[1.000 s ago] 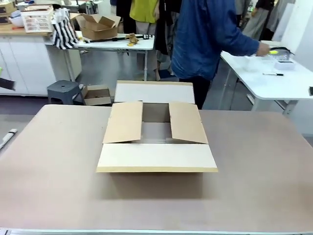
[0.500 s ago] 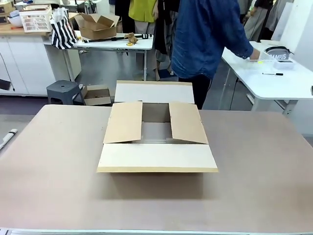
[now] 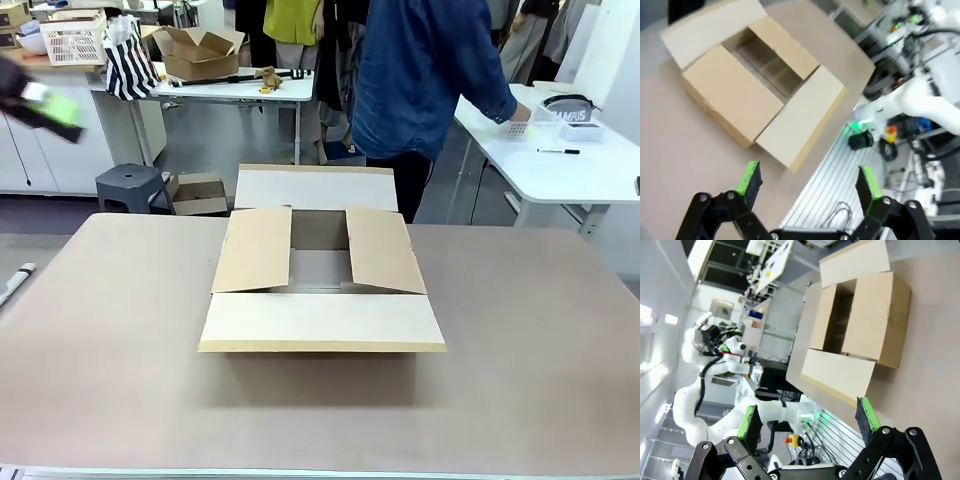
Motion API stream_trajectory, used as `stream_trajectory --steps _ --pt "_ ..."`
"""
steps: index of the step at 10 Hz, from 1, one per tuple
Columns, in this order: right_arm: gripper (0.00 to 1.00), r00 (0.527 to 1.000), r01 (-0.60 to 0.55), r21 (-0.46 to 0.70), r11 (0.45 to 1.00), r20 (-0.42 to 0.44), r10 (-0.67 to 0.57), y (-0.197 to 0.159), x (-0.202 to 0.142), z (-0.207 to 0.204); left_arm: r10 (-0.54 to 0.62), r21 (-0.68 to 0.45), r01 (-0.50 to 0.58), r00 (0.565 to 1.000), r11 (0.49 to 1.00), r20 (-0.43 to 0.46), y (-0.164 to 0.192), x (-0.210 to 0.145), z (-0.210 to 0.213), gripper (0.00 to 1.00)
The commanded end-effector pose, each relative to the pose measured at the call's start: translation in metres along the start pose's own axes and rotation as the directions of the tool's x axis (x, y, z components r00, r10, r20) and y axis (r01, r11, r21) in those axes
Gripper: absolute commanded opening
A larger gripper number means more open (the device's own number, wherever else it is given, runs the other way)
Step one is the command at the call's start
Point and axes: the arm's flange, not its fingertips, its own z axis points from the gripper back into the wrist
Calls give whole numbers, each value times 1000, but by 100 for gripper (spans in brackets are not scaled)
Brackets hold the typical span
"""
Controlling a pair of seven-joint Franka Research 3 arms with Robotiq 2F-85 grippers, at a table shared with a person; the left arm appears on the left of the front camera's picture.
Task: Pack the gift set into the box.
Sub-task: Place both hands on the side flaps of the Package Box and spread them outward.
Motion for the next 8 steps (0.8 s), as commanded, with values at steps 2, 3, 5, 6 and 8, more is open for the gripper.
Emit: stream_trajectory --steps 2,3,5,6,8 --pt "100 1000 -29 19 999 9 29 1 4 -1 6 209 62 951 976 -310 -23 67 -80 100" --pt "100 1000 -29 19 999 9 29 1 4 -1 -10 212 96 928 973 -372 -36 79 -106 100" --pt "100 1000 -29 19 999 9 29 1 4 -1 32 303 107 908 947 -418 -59 93 -157 100" --pt "100 1000 -29 19 999 9 29 1 4 -1 80 376 89 909 922 -410 -65 94 -183 100" --pt "100 1000 -29 19 999 9 29 1 4 -1 -32 115 97 883 989 -468 -62 82 -212 100"
